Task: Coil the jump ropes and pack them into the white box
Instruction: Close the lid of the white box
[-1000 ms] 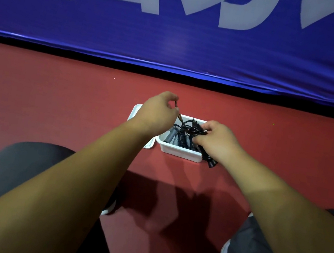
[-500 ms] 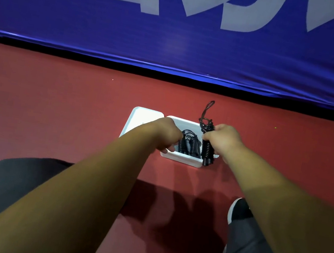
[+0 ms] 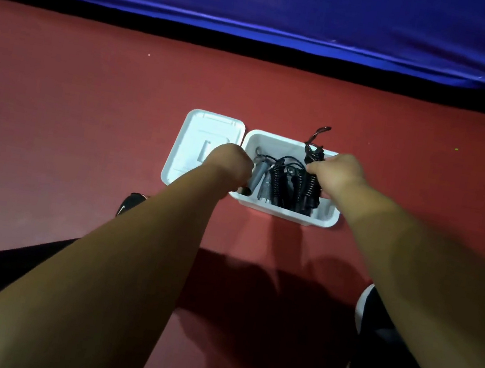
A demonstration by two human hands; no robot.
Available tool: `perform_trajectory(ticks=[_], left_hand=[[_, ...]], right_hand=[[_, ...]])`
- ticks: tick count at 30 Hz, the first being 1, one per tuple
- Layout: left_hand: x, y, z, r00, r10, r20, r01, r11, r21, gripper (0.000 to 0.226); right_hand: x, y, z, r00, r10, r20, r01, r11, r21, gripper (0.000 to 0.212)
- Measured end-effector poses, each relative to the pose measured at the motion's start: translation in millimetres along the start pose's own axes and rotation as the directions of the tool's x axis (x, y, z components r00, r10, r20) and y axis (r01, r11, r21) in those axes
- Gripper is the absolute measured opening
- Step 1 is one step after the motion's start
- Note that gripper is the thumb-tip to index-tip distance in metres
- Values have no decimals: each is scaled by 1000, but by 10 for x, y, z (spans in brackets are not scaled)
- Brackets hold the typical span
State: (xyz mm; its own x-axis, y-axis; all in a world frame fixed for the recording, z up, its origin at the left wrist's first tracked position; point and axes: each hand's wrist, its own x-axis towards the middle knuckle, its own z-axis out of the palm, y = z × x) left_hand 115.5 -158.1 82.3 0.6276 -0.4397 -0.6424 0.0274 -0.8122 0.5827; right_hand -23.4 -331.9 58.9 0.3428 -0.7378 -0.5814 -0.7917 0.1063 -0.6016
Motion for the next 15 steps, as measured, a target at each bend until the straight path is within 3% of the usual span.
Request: perform_trajectory(ticks=[6,11,12,15], left_hand=[[370,-241,46,987,-2,-163,-18,993,-117,27],[739,-755,71,970,-100,-221,70,988,-140,39],[745,-816,72,965,-129,-228,104,987,-119,41],[576,-834,95,973,-139,-186,147,989,27,35]], right_hand=[[145,-133,447,994,-29,107,16,993,117,17],[153,-118,805,980,6,198,-49,976,213,12],[161,-79,850,976,11,218,-50,983,178,11],[241,95,954,979,-37,198,44,999,-30,34]])
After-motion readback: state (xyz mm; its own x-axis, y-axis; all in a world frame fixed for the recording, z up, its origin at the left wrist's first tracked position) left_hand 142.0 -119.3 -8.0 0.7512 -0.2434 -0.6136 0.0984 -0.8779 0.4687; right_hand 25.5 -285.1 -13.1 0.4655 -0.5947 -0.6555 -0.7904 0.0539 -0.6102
